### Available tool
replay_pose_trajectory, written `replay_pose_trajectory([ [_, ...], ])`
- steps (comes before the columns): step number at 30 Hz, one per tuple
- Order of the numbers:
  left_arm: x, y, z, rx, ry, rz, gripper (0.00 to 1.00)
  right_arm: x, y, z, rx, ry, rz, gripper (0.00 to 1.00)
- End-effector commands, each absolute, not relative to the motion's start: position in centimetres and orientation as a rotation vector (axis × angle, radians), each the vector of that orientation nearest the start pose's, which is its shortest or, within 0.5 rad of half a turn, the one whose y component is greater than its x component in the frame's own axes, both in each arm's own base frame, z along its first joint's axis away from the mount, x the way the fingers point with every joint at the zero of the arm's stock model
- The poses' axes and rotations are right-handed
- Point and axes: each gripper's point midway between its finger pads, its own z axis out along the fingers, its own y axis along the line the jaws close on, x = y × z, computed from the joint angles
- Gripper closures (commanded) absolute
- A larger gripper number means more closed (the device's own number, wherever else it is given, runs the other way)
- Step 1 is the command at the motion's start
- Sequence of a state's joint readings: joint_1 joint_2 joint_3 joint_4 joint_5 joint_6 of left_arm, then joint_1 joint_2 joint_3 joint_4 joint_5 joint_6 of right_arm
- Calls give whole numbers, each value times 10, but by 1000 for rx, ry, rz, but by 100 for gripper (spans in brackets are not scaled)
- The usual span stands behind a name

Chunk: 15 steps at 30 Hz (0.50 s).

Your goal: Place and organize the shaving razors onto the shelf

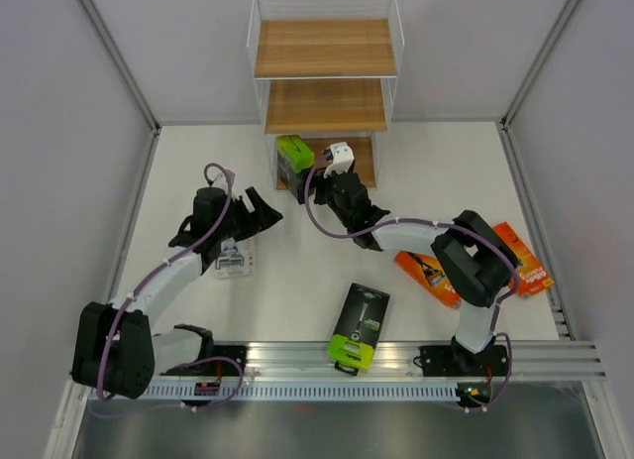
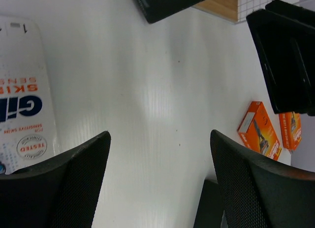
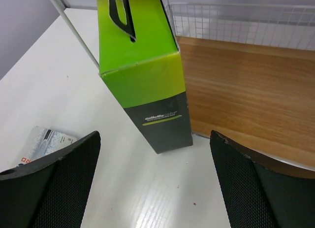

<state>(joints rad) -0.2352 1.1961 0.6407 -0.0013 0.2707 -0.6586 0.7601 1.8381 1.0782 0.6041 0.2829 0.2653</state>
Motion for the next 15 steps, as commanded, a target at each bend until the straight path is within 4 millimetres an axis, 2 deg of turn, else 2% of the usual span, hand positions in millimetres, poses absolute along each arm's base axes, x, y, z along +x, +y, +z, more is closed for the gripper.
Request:
replay_pose_trajectory([
  [1,301,-134,122,-382,2241,-730,13,430,367,178,-143,1637,570,2],
  [3,299,-129,128,-378,2223,-706,12,433,371,164,-129,1671,531,2],
  [6,297,-123,130,-374,2209,-675,12,434,370,157,-95,1674,487,2],
  [7,297,-121,132,-370,2200,-669,11,435,370,150,-90,1684,472,2],
  [15,288,-116,126,-351,2226,-641,11,446,380,125,-100,1698,429,4],
])
